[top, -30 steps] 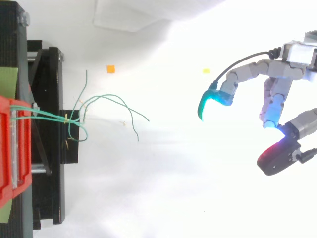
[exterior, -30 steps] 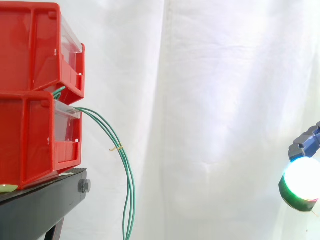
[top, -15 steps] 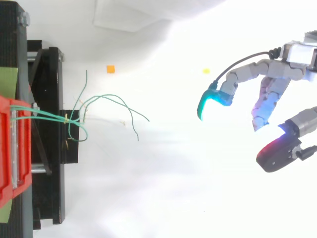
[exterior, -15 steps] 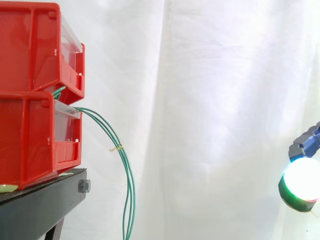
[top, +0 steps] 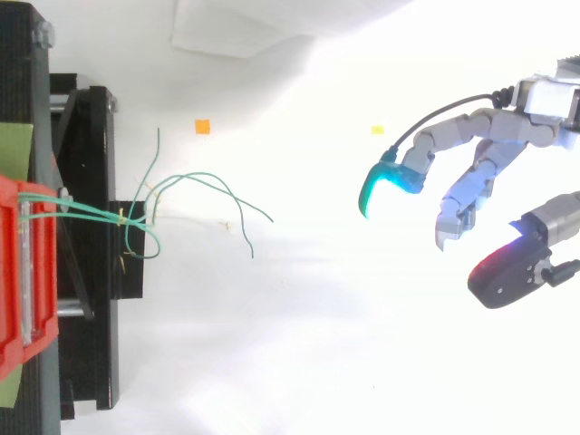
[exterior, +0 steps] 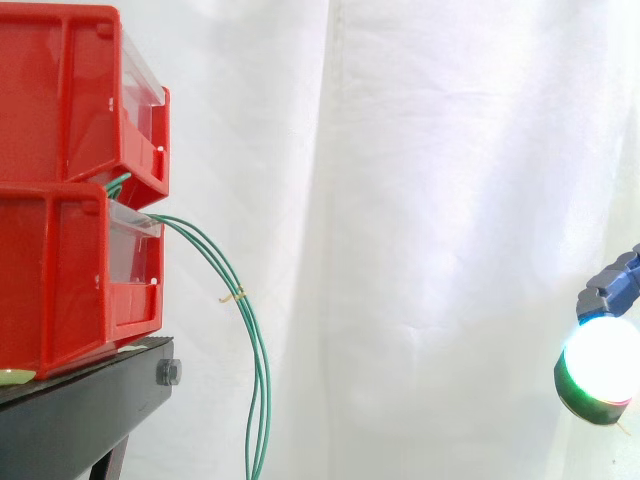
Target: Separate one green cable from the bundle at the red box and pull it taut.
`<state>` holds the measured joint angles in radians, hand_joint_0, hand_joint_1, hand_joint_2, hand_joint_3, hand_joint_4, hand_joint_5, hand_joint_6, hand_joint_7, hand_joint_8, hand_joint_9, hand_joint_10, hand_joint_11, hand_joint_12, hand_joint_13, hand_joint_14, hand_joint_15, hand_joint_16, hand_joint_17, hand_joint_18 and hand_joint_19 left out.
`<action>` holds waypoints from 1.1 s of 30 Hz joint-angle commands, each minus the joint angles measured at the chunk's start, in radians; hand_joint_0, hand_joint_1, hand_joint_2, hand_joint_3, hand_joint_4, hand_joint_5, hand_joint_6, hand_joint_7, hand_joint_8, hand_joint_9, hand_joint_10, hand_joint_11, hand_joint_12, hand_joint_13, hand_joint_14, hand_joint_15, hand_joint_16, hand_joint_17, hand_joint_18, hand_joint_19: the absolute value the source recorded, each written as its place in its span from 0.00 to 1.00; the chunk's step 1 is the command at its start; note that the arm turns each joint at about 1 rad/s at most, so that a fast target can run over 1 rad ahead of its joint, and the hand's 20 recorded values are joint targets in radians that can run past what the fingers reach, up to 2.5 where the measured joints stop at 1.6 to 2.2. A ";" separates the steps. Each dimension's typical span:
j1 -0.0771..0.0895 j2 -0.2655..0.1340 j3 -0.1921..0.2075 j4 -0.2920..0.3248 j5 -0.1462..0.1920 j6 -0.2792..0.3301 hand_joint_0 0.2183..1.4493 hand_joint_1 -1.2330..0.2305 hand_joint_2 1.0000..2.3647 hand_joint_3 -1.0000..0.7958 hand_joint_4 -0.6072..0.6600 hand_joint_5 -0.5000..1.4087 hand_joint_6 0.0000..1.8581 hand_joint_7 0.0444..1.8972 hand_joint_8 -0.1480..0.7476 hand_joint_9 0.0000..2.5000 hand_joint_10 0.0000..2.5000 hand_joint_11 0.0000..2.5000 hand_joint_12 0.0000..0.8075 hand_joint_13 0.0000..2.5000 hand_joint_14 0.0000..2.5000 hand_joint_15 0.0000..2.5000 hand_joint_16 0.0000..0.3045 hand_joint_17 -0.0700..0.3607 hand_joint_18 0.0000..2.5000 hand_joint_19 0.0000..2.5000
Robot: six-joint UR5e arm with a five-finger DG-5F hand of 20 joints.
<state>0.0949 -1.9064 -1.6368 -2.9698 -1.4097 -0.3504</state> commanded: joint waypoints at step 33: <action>0.000 0.000 0.000 0.000 0.000 -0.001 0.20 0.51 0.00 0.28 0.64 0.15 0.27 0.35 0.51 0.56 0.01 0.48 0.52 0.56 0.01 0.43 0.25 0.56 0.50 0.29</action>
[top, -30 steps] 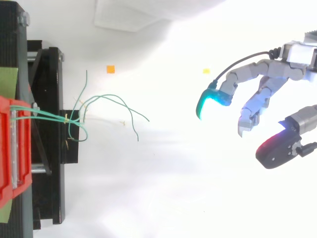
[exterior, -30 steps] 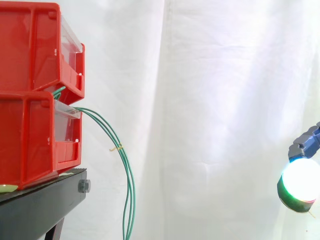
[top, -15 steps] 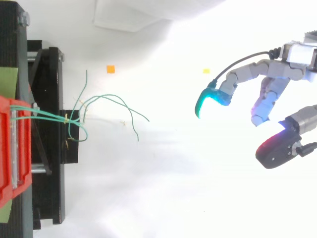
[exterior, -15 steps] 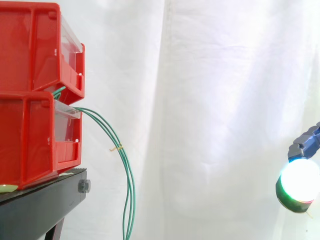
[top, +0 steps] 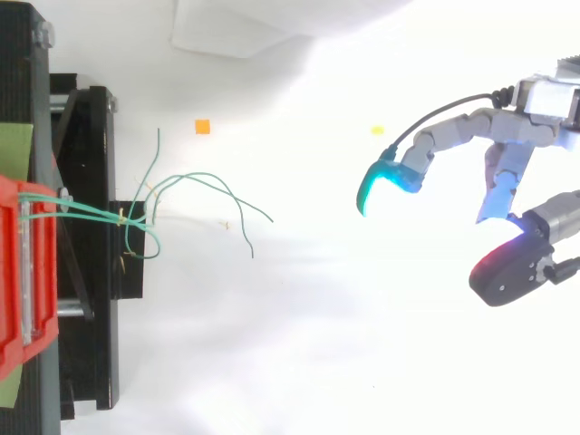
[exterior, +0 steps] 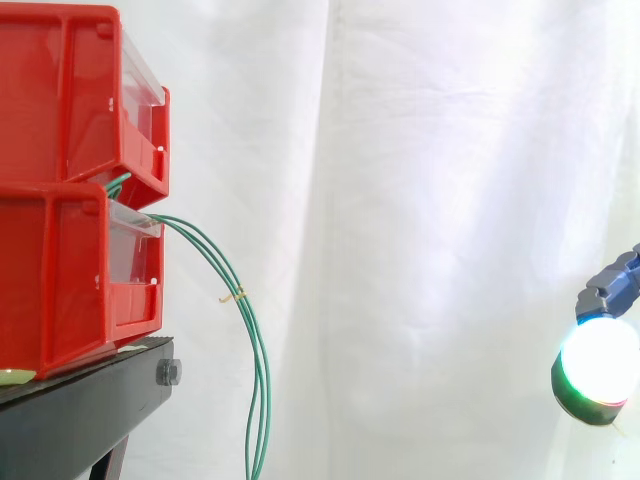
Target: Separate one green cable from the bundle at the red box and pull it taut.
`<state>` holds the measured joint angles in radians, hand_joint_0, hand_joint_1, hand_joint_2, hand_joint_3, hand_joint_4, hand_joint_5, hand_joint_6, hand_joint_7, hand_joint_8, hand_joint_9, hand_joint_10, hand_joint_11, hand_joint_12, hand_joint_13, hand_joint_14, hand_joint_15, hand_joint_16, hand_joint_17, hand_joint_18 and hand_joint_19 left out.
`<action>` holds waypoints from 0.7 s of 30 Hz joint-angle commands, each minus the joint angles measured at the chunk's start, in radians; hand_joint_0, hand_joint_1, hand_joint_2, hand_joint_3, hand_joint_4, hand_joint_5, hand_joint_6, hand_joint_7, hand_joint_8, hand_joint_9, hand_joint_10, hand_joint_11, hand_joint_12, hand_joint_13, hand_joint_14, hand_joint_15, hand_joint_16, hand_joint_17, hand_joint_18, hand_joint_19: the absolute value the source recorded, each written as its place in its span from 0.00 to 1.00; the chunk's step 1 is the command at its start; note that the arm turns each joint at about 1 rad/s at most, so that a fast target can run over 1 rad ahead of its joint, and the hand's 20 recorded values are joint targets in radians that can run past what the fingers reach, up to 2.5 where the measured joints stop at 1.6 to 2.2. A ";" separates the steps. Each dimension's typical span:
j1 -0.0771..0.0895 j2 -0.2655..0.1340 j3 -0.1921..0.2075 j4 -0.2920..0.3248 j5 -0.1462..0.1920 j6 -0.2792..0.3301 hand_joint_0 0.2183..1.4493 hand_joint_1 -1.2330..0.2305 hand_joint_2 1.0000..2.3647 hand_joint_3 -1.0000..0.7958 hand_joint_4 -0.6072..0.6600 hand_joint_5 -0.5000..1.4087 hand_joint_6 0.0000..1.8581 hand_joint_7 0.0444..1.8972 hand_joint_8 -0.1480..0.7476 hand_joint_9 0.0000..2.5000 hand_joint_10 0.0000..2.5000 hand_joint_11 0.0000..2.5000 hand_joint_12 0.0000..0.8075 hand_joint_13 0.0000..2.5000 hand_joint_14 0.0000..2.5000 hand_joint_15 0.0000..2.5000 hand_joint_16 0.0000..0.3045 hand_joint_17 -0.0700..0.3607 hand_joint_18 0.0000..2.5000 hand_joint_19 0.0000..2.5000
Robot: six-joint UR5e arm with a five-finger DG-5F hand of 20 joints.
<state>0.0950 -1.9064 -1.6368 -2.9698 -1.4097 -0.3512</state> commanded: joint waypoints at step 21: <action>0.000 0.001 0.000 0.000 0.000 0.001 0.20 0.52 0.00 0.28 0.65 0.16 0.27 0.35 0.50 0.53 0.01 0.38 0.53 0.54 0.01 0.36 0.24 0.55 0.50 0.28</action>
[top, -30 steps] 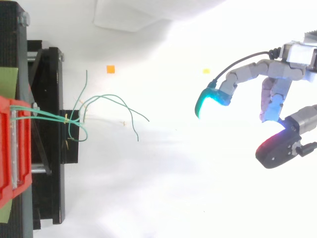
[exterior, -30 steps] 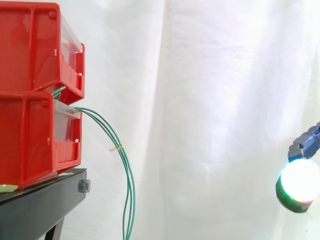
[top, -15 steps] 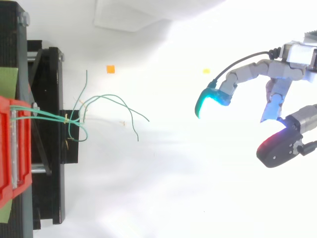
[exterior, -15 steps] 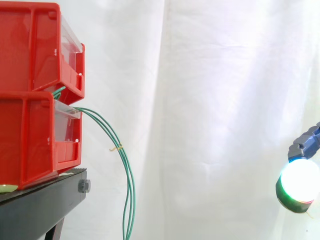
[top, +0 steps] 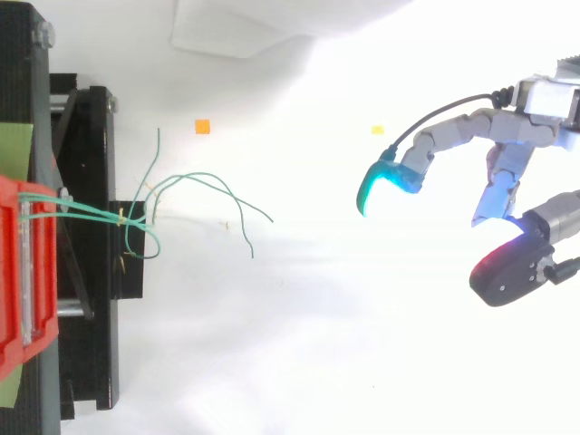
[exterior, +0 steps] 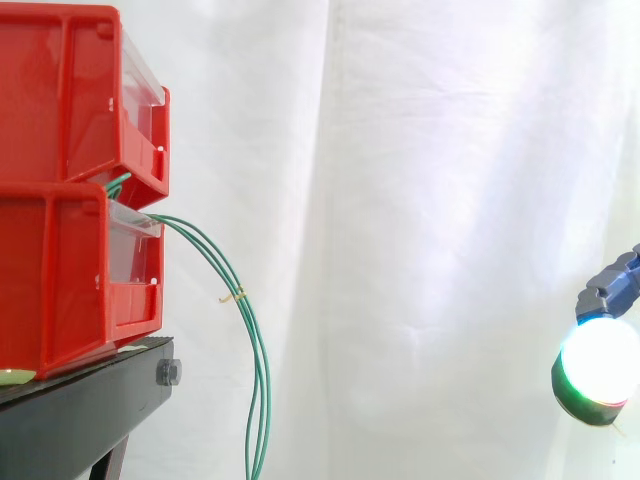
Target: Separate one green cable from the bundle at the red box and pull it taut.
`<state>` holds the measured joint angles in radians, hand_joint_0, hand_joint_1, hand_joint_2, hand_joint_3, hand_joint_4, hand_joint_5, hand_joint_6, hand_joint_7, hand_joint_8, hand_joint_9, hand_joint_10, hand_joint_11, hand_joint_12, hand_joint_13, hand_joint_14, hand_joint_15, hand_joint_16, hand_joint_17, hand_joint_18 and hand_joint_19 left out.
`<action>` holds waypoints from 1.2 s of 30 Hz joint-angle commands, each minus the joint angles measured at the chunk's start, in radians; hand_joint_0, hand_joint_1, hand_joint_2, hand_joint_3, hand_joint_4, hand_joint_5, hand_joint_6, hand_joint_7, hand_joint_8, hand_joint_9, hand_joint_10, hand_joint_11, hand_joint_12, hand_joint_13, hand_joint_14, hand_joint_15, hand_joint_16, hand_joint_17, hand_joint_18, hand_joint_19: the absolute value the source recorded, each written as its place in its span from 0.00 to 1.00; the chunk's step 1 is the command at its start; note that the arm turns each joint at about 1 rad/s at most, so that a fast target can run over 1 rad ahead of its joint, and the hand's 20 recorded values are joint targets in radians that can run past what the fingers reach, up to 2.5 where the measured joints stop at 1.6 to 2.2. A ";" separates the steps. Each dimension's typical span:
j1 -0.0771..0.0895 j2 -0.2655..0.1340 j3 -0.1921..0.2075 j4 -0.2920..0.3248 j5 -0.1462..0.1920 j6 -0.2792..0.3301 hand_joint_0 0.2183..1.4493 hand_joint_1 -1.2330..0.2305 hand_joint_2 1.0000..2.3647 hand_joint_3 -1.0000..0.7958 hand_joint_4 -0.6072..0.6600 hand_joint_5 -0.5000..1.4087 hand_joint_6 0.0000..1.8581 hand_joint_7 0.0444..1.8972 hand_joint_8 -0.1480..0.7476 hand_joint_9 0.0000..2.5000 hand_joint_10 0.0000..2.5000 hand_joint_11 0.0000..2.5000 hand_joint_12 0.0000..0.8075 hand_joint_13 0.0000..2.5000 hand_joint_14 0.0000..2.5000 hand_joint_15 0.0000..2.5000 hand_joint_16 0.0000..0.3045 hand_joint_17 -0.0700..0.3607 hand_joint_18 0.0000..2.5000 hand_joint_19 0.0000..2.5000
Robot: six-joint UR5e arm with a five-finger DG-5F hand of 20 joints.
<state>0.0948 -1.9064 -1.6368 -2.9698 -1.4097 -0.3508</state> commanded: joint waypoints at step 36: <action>0.000 0.001 0.000 0.000 0.000 0.000 0.20 0.51 0.00 0.28 0.64 0.16 0.27 0.35 0.48 0.47 0.01 0.30 0.51 0.50 0.01 0.33 0.23 0.53 0.46 0.29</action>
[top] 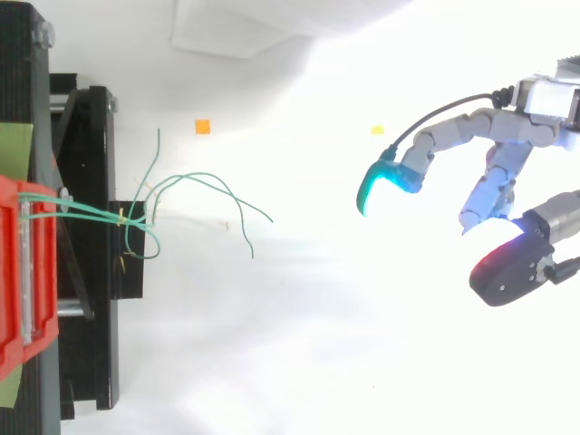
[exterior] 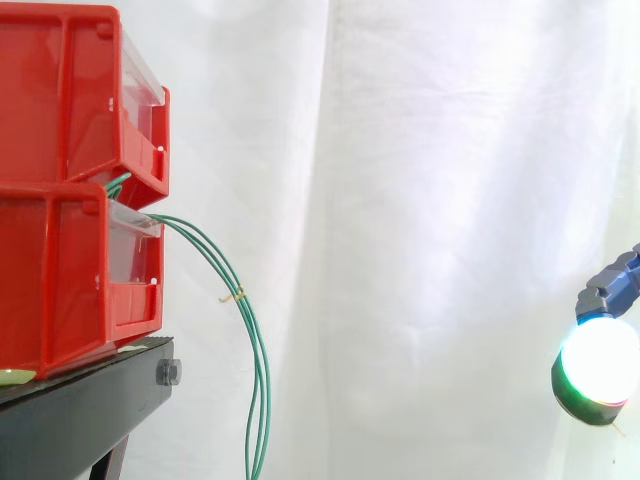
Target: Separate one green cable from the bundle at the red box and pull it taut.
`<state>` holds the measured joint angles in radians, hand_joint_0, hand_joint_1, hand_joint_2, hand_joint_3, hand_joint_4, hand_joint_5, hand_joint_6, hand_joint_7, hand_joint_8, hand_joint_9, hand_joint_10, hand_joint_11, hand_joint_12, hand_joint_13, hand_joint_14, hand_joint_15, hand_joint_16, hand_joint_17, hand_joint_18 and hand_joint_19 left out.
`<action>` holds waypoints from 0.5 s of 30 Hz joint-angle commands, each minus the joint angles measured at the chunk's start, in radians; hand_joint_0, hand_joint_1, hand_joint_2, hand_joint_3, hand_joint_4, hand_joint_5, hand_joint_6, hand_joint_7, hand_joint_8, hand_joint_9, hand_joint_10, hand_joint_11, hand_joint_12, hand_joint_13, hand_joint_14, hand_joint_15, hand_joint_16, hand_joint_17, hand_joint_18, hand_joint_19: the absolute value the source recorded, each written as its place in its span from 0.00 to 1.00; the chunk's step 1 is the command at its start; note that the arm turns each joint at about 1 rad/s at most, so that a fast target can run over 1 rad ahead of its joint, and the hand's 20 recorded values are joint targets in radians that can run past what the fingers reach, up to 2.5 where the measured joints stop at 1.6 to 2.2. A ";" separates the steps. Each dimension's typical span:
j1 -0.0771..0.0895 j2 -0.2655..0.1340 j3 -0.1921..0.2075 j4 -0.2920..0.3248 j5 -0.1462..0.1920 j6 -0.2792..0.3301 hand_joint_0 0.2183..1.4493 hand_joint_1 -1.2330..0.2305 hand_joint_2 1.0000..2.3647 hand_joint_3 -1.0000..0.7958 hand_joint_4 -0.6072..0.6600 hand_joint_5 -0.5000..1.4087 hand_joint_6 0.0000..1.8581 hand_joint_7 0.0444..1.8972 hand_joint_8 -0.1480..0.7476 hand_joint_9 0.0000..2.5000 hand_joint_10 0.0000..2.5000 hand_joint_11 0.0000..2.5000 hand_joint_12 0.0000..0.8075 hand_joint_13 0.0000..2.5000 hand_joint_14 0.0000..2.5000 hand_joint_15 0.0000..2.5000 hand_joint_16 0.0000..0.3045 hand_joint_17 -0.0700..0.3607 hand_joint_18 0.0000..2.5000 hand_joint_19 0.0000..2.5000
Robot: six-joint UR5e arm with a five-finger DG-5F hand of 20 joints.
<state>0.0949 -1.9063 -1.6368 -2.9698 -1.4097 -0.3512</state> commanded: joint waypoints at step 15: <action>0.000 0.000 0.000 0.000 0.000 0.000 0.20 0.51 0.00 0.28 0.64 0.16 0.27 0.35 0.46 0.46 0.01 0.30 0.51 0.49 0.01 0.33 0.23 0.52 0.45 0.29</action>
<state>0.0950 -1.9065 -1.6368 -2.9698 -1.4097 -0.3510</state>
